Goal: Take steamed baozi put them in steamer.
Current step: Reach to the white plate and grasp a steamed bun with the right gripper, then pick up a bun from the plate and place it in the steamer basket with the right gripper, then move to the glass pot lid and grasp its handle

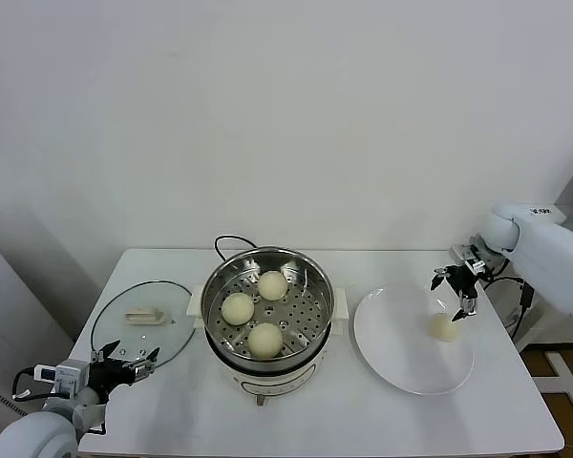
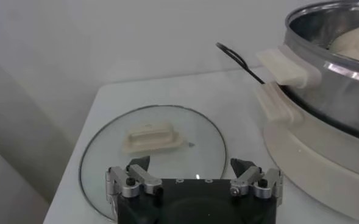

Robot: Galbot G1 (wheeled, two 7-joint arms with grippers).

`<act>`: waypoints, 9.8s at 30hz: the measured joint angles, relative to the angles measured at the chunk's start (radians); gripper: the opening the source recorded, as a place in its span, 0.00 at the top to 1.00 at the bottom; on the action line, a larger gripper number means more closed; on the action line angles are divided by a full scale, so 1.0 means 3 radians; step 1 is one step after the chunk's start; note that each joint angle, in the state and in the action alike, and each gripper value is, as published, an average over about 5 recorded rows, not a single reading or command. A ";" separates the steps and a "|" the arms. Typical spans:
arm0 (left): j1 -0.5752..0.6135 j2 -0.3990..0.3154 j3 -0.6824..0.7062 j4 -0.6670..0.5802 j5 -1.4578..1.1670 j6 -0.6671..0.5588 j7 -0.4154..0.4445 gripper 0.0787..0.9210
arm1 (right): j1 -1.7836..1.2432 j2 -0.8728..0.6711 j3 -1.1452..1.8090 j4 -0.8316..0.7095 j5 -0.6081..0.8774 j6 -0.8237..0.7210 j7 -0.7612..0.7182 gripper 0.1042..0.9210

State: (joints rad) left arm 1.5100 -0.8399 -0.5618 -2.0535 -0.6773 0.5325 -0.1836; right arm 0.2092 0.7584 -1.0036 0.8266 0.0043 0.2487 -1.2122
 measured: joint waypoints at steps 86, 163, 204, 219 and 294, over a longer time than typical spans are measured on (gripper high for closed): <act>-0.0026 0.0040 0.0042 -0.0036 0.0086 0.0030 -0.0041 0.12 | 0.2387 0.0603 -0.2146 0.1776 0.2867 -0.1923 0.0456 0.50; -0.0218 -0.0082 -0.0089 -0.0002 -0.0019 0.0017 -0.0063 0.12 | 0.0984 -0.0213 -0.0374 0.1997 0.3532 -0.1888 0.2295 0.12; -0.0030 -0.0167 -0.0101 0.0524 0.2711 -0.1049 0.0280 0.12 | -0.4517 0.0957 0.5236 0.2507 0.1659 -0.0480 0.3058 0.12; -0.0309 -0.0483 -0.0024 0.1198 0.4954 -0.2052 0.0044 0.12 | -0.4931 0.1536 0.5686 0.2468 0.1143 -0.0347 0.3018 0.12; -0.1347 -0.0852 0.0025 0.2378 0.6391 -0.2365 -0.0234 0.95 | -0.5024 0.1841 0.5859 0.2269 0.0777 -0.0196 0.2841 0.12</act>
State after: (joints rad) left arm 1.1059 -1.0955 -0.5544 -1.3403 1.2400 -0.1770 -0.2537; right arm -1.2980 1.3106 0.7542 1.5074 0.2375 0.1899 -0.3598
